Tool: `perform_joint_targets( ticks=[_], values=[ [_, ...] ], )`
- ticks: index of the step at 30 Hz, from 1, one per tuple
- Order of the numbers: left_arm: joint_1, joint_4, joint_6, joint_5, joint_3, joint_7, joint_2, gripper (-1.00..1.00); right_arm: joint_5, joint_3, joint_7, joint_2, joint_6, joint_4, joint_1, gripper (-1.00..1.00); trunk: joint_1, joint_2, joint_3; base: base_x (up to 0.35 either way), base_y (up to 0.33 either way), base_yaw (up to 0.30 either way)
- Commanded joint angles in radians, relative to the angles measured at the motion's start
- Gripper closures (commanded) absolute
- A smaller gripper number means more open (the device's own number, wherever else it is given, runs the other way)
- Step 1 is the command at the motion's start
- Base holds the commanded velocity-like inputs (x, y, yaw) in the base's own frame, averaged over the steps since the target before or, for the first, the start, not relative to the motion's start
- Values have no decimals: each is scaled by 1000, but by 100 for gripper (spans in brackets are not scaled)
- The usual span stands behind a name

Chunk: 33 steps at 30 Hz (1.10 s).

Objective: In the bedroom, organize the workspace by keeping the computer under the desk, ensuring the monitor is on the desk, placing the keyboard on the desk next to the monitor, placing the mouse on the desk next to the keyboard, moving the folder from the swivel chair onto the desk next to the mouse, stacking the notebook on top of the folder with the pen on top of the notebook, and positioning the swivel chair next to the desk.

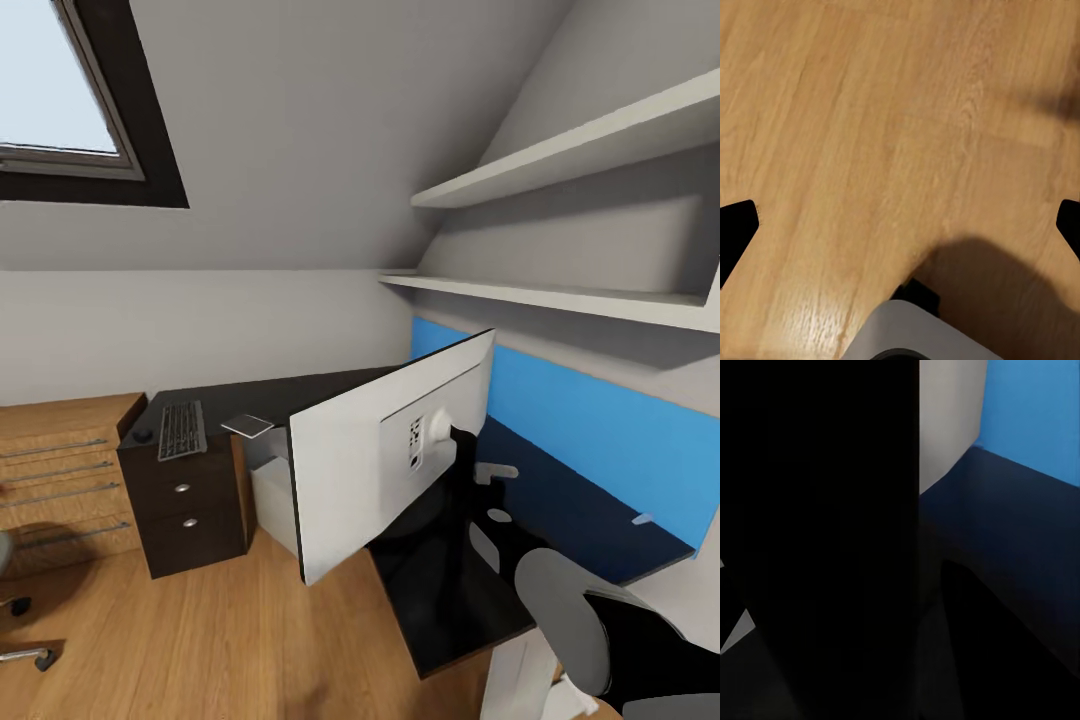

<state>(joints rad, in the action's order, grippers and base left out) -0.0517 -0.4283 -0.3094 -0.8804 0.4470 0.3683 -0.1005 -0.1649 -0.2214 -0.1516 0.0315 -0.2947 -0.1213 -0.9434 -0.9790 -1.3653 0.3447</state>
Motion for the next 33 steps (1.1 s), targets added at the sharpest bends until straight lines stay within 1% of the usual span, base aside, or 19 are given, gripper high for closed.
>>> perform_joint_targets(
  ticks=[1, 6, 9, 23, 28, 33],
  values=[
    [0, -3, -4, -8, 9, 8, -2, -100, -15, -6, -5, 1, -3, -1, -2, 100, 0, -1, 1, 0, -4, 147],
    [0, -3, -4, -8, 9, 8, -5, -100, -15, -6, -5, 1, -3, 0, -2, 100, 0, -1, 1, 0, -16, 150],
    [0, -3, -4, -8, 9, 8, -5, -100, -15, -6, -5, 1, -3, 0, -2, 100, 0, -1, 1, 0, -149, 150],
    [0, -3, -20, -6, 9, 8, -5, -100, -15, -6, -5, 1, -3, 0, -2, 100, 0, -1, 1, -10, -314, 151],
    [0, -3, -20, -6, 9, 8, -5, -100, -15, -6, -5, 1, -3, 0, -2, 100, 0, -1, 1, -137, -321, 146],
    [1, -3, -19, -7, 9, 8, -5, -100, -15, -6, -5, 1, -3, 0, -2, 100, 0, -1, 1, -224, -262, 46]
  ],
)
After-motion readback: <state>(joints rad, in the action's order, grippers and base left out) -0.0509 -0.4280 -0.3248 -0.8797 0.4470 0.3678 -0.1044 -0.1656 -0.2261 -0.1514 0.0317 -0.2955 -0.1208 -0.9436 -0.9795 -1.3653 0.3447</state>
